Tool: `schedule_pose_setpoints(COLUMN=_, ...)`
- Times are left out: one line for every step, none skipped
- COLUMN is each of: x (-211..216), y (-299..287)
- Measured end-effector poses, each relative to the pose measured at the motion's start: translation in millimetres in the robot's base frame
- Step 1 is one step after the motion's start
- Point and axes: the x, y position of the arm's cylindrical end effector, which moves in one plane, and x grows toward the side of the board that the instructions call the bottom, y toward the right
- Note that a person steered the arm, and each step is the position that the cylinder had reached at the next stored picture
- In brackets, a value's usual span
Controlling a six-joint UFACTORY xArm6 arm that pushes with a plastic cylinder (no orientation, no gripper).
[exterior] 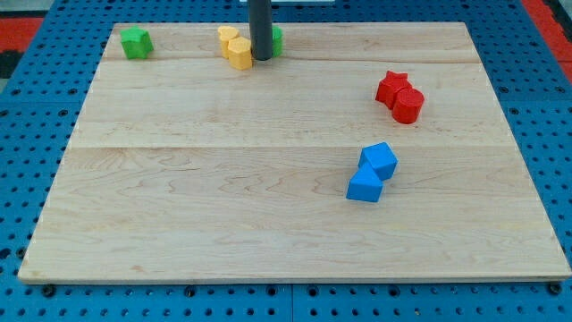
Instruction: Separate the blue cube and blue triangle
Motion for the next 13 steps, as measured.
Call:
schedule_pose_setpoints(x=-2, y=0)
schedule_pose_setpoints(x=-2, y=0)
schedule_pose_setpoints(x=10, y=0)
schedule_pose_setpoints(x=37, y=0)
schedule_pose_setpoints(x=75, y=0)
schedule_pose_setpoints(x=126, y=0)
schedule_pose_setpoints(x=186, y=4)
schedule_pose_setpoints(x=194, y=6)
schedule_pose_setpoints(x=212, y=29)
schedule_pose_setpoints(x=245, y=93)
schedule_pose_setpoints(x=245, y=94)
schedule_pose_setpoints(x=245, y=98)
schedule_pose_setpoints(x=245, y=117)
